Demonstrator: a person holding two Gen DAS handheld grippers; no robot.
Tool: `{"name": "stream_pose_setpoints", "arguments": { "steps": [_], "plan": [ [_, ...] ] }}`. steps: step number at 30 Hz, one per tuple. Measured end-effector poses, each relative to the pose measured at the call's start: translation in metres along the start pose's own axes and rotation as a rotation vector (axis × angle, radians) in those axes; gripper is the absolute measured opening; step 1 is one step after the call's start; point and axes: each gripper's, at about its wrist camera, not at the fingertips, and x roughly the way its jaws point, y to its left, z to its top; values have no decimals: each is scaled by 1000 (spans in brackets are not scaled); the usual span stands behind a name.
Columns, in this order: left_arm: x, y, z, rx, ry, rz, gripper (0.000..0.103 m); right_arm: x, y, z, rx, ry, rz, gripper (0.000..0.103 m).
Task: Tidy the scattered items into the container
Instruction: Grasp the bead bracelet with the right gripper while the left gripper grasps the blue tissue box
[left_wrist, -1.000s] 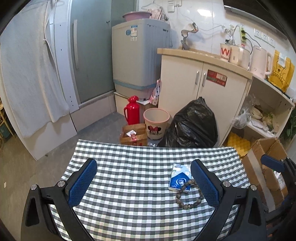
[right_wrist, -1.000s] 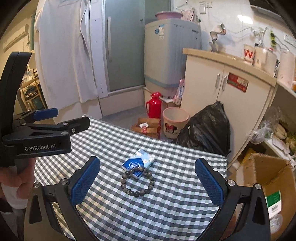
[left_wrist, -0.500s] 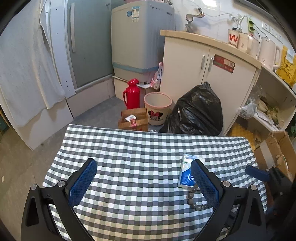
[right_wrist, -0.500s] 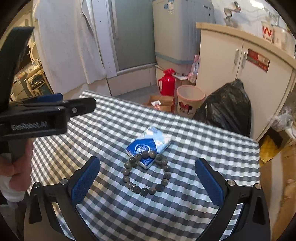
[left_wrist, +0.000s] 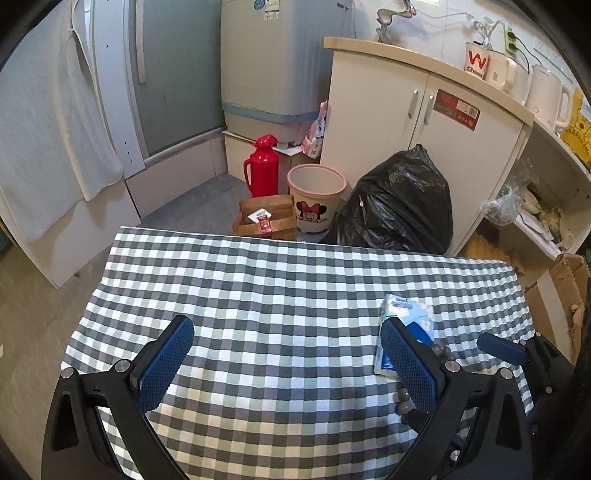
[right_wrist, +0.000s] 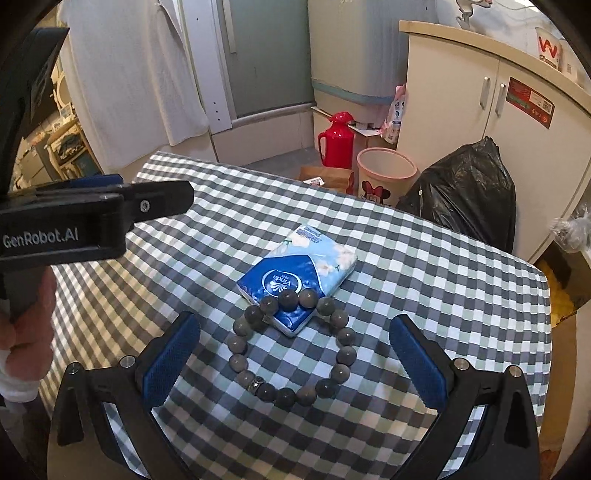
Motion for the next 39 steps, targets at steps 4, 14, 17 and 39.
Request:
{"name": "stream_pose_setpoints", "arguments": {
  "steps": [4, 14, 17, 39],
  "plan": [
    [5, 3, -1, -4, 9, 0, 103, 12, 3, -2, -24, 22, -69, 102],
    [16, 10, -5, -10, 28, 3, 103, 25, 2, -10, -28, 53, -45, 88],
    [18, 10, -5, -12, 31, 1, 103, 24, 4, -9, -37, 45, -35, 67],
    [27, -45, 4, 52, 36, -78, 103, -11, -41, -17, 72, 38, -61, 23]
  ]
}}
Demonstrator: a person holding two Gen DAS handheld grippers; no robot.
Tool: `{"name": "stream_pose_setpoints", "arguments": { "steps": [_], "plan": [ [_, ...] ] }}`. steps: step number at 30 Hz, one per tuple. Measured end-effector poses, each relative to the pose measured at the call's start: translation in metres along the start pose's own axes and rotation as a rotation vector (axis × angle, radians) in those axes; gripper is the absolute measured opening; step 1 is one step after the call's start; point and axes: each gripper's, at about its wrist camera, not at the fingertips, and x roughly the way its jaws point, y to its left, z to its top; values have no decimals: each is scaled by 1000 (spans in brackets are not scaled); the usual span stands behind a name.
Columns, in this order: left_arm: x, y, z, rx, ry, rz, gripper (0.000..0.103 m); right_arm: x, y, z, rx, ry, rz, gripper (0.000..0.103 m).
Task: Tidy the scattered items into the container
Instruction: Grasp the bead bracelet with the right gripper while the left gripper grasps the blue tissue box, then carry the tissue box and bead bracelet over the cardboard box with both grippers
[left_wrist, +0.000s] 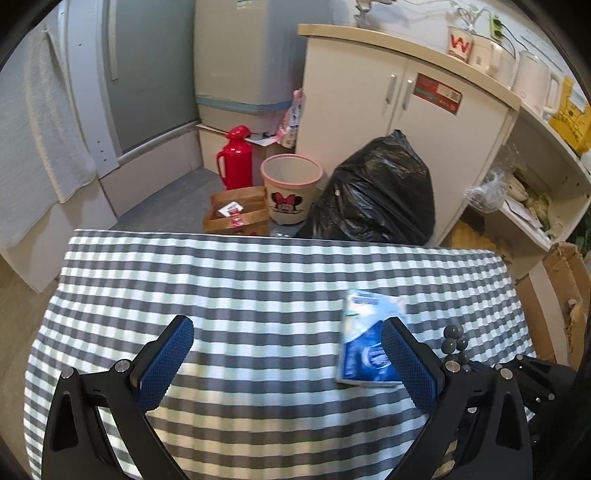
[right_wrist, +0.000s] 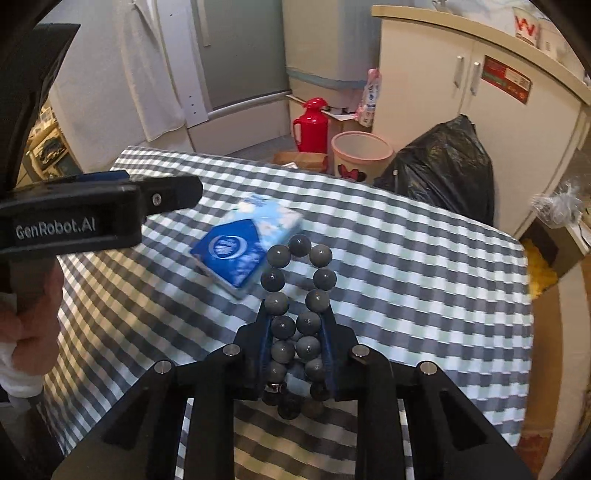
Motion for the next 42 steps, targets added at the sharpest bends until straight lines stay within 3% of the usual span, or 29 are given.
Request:
{"name": "stream_pose_setpoints", "arguments": {
  "steps": [9, 11, 15, 18, 21, 28, 42],
  "plan": [
    [23, -35, 0, 55, 36, -47, 103, -12, -31, -6, 48, -9, -37, 23],
    [29, -42, -2, 71, 48, -46, 99, -15, -36, -7, 56, -11, -39, 23],
    [43, -51, -7, 94, 86, -34, 86, -20, -43, -9, 64, -19, -45, 23],
    [50, -54, -13, 98, 107, -32, 66, -24, -49, -10, 72, -25, -47, 23],
    [48, -57, -15, 110, 96, -21, 53, -28, -52, -11, 77, -33, -47, 23],
    [36, -64, -9, 117, 78, -33, 53, -41, -53, -9, 87, -67, -52, 23],
    [-24, -81, 7, 131, -38, -36, 53, -84, -51, -7, 86, -136, -71, 23]
  ]
}}
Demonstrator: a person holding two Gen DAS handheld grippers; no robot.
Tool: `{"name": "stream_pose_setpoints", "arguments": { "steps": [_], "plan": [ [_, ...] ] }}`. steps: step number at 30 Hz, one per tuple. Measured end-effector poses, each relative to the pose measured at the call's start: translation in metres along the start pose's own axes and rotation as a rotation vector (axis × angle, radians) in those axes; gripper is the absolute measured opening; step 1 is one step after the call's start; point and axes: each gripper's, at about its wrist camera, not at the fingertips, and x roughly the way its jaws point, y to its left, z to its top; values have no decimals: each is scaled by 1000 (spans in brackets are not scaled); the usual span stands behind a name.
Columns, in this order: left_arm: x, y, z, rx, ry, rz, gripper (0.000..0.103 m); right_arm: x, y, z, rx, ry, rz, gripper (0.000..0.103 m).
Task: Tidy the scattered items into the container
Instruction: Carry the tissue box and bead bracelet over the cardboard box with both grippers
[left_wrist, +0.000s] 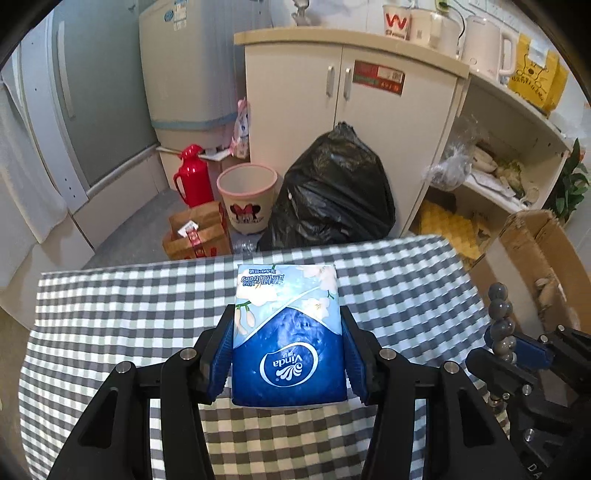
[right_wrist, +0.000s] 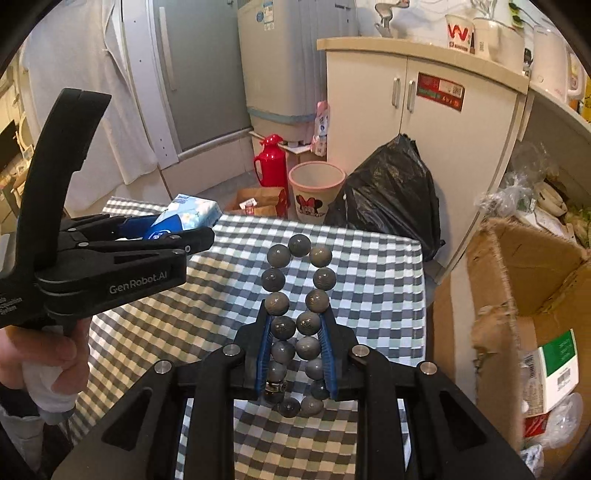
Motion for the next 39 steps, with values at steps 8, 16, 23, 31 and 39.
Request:
{"name": "stream_pose_setpoints", "arguments": {
  "steps": [8, 16, 23, 31, 39],
  "plan": [
    [-46, -7, 10, 2, -80, -9, 53, -39, -1, 5, 10, -75, -25, 23],
    [-91, -19, 13, 12, -159, -19, 53, -82, 1, 11, 0, -154, -44, 23],
    [-125, -26, 7, 15, -209, -21, 53, -117, 5, 10, -12, -212, -58, 23],
    [-158, -40, 2, 27, -251, -45, 53, -149, 7, 4, -21, -257, -71, 23],
    [-169, -62, 1, 49, -272, -64, 53, -168, -11, -5, 6, -276, -103, 23]
  ]
}}
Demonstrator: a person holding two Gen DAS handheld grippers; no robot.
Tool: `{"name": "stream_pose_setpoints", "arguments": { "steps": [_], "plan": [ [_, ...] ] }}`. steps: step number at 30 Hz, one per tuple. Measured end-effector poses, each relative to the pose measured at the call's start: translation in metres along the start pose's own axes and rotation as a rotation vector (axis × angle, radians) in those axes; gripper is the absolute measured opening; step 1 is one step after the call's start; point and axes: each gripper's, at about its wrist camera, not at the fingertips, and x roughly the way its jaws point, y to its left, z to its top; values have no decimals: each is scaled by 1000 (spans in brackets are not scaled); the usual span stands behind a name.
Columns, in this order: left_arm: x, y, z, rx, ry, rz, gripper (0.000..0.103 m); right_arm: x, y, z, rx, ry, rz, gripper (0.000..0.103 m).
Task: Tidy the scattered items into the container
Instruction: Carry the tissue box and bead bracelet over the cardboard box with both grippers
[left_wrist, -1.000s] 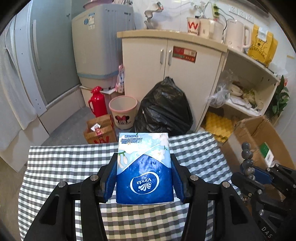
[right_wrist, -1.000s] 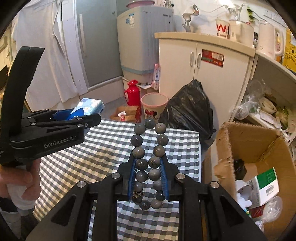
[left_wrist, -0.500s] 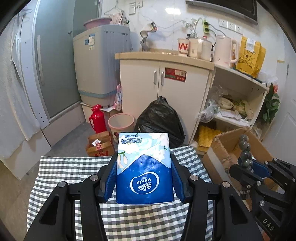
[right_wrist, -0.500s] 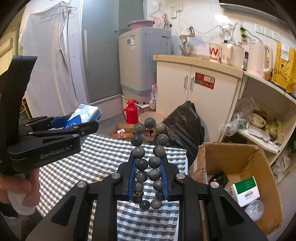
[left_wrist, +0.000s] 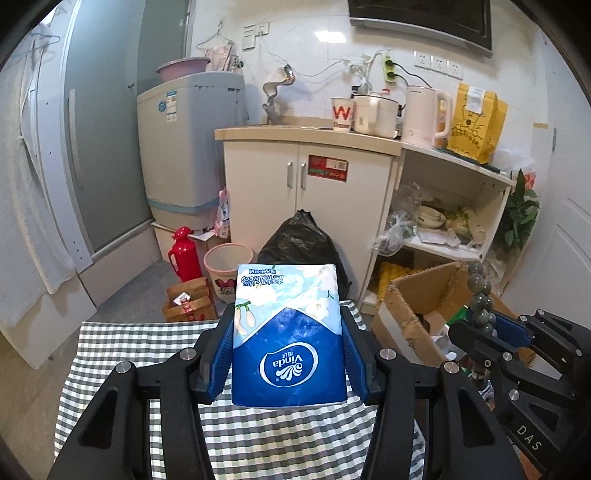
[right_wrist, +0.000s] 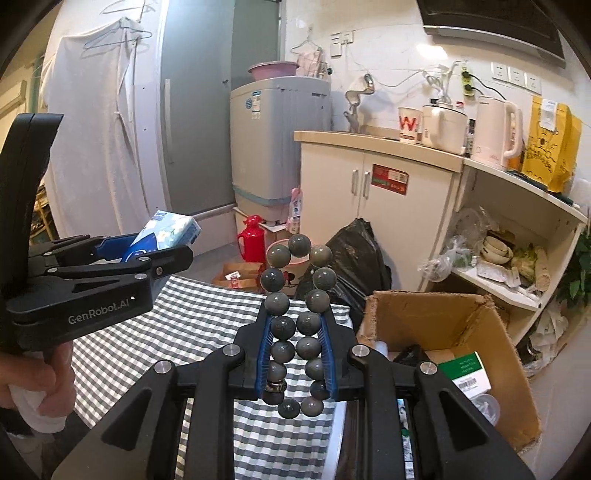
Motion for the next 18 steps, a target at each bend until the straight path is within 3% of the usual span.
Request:
{"name": "stream_pose_setpoints", "arguments": {
  "steps": [18],
  "plan": [
    [17, -83, 2, 80, 13, -128, 53, -24, -71, -18, 87, 20, -120, 23]
  ]
}}
